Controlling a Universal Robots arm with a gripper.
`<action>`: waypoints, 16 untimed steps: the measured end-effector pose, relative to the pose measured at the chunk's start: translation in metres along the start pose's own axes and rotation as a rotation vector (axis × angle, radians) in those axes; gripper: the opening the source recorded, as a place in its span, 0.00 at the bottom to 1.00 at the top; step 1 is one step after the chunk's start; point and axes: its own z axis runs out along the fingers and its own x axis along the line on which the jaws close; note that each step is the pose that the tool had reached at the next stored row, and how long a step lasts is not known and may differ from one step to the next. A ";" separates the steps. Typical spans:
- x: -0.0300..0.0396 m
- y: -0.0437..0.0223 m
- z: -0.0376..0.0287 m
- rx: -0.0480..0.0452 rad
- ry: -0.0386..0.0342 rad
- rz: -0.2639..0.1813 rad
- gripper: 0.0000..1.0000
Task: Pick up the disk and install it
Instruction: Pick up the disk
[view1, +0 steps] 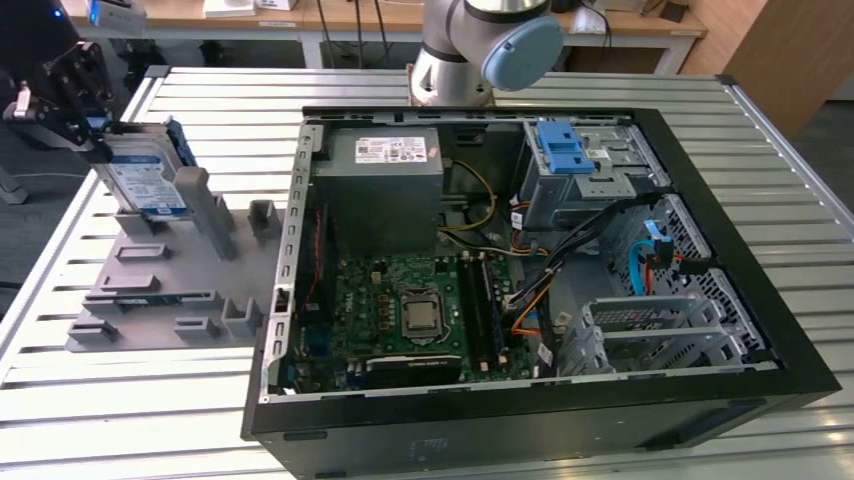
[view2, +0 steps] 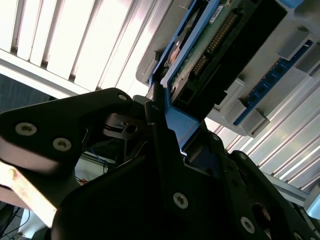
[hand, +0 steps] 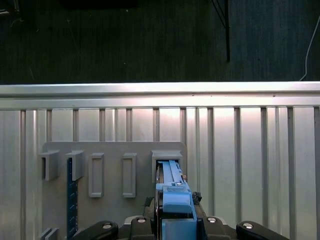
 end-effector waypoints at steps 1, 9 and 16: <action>0.0000 0.0000 -0.0006 -0.0003 0.0002 0.000 0.36; 0.0000 0.0000 -0.0073 0.0001 0.0000 0.000 0.36; 0.0000 0.0001 -0.0144 0.0001 0.0000 0.000 0.36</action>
